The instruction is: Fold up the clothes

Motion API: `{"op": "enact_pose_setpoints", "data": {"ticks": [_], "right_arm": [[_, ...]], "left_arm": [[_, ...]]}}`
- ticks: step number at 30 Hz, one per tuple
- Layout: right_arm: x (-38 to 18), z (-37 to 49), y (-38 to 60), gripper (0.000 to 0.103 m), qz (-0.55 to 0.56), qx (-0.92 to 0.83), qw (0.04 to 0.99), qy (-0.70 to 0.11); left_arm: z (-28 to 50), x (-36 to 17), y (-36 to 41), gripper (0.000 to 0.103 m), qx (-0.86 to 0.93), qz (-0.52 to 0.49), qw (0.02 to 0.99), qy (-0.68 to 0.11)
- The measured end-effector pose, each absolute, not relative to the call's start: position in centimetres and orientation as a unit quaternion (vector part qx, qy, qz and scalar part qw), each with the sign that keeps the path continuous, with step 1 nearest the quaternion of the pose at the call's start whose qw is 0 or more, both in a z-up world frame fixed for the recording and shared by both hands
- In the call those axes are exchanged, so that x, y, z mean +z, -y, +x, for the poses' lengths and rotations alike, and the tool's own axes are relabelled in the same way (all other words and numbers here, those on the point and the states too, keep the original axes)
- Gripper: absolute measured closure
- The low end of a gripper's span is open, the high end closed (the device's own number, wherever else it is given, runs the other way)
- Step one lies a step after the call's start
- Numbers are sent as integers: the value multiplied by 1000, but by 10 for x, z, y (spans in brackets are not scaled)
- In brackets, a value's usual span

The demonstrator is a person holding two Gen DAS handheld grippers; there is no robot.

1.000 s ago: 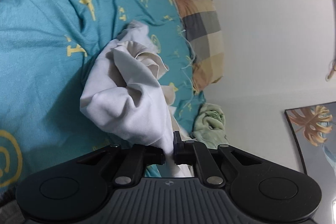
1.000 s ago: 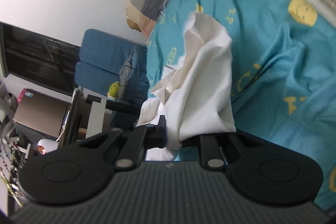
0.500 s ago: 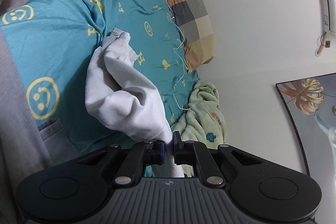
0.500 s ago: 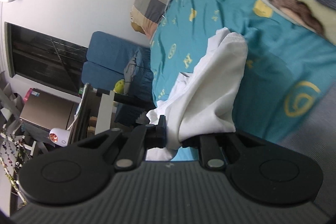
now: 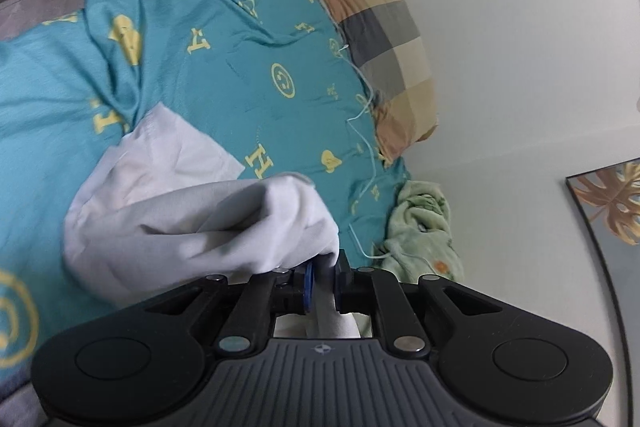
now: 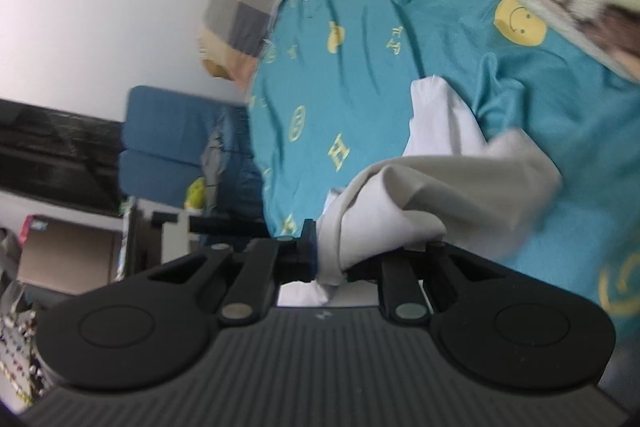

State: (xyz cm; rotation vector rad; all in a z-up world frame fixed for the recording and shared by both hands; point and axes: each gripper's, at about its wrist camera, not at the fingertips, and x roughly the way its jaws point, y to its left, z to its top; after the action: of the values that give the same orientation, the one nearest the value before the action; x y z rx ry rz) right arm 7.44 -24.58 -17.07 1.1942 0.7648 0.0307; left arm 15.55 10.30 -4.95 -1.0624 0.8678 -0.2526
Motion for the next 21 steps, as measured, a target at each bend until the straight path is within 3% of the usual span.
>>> {"op": "enact_pose_setpoints", "data": {"ticks": [8, 14, 16, 18, 19, 20, 21], "right_arm": [[-193, 125, 259, 88, 536, 17, 757, -373], [-194, 128, 267, 85, 519, 42, 769, -371], [-195, 129, 269, 83, 513, 51, 773, -370], [-195, 130, 271, 78, 507, 59, 777, -370], [-195, 131, 272, 69, 504, 63, 778, -369], [-195, 131, 274, 50, 501, 67, 780, -369], [-196, 132, 275, 43, 498, 71, 782, -368]], "left_arm": [[266, -114, -77, 92, -100, -441, 773, -445], [293, -150, -72, 93, -91, -423, 772, -466], [294, -154, -73, 89, -95, -421, 774, -464], [292, -154, -75, 81, -103, -417, 779, -457], [289, -152, -75, 72, -107, -414, 782, -453], [285, -149, -76, 66, -111, -410, 786, -449], [281, -145, -76, 59, -115, -405, 791, -444]]}}
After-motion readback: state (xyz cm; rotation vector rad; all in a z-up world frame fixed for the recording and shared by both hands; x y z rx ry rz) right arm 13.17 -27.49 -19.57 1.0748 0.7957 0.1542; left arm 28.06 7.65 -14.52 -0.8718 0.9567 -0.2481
